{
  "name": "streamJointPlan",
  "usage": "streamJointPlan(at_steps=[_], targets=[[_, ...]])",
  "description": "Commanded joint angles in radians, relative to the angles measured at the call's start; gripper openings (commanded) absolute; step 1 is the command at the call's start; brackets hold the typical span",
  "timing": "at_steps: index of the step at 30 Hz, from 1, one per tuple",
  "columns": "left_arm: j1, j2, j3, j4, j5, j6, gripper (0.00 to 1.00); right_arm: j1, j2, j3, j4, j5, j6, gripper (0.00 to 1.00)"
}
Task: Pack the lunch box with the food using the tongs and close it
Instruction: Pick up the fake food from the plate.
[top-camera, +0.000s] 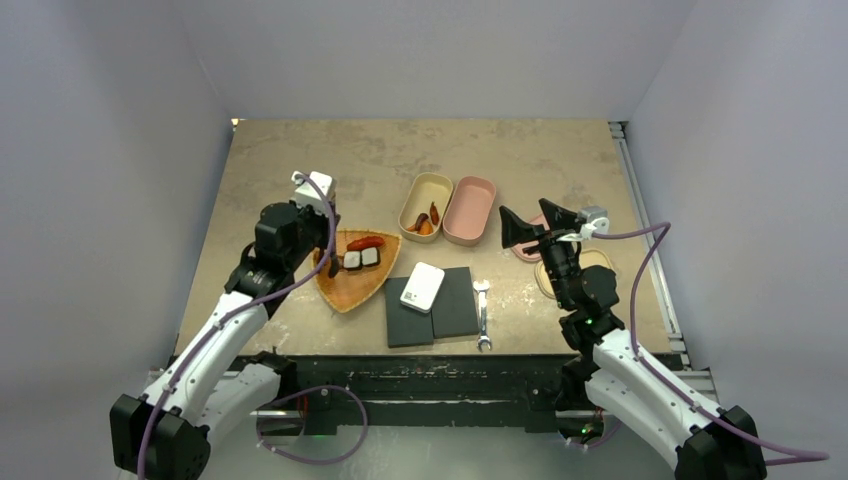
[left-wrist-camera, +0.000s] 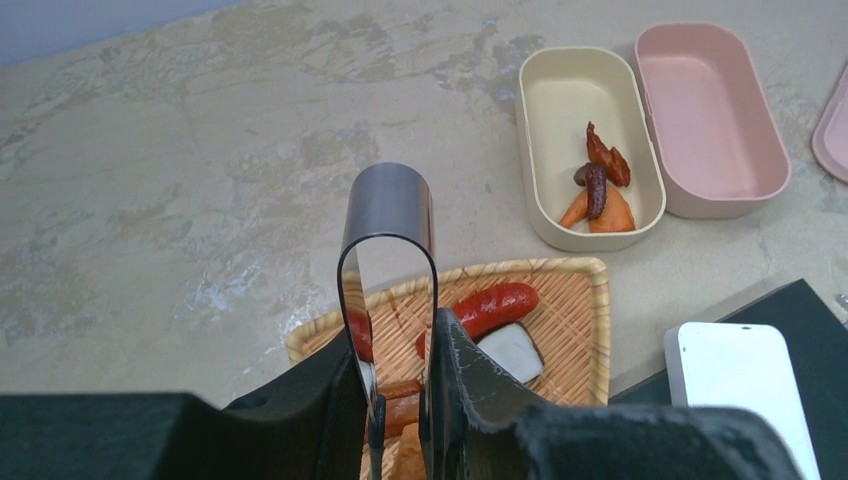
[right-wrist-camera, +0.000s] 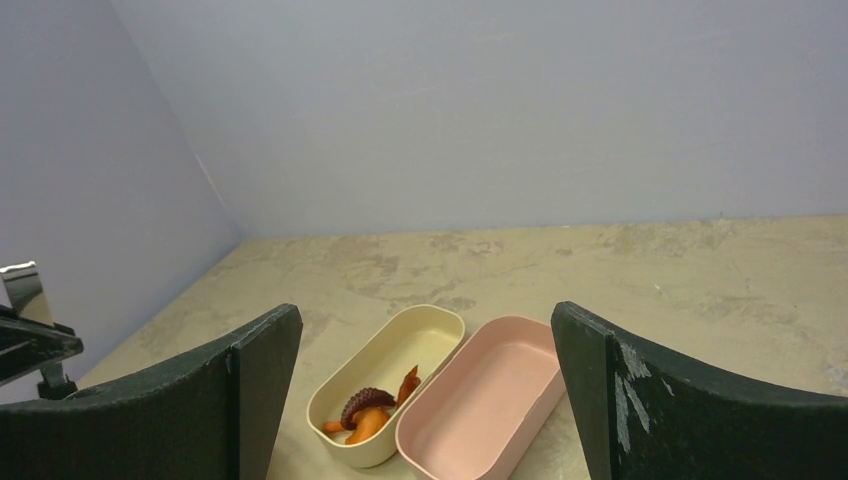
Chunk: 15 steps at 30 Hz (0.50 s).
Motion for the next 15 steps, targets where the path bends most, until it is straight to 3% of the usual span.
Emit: streamJointPlan(at_steps=[1,7,15], targets=[[0.008,-0.066,0.04,-0.021,-0.049,-0.063,0.0,0.001,-0.005,-0.004,0.044,0.016,-0.003,0.99],[0.008,-0.085,0.085,-0.051,-0.04,-0.105,0.0,0.001,-0.002,-0.004,0.047,0.014,-0.003,0.99],[-0.033,0.009,0.207,0.01,0.05,-0.164,0.0,0.001,-0.019,-0.009,0.044,0.02,-0.005,0.99]])
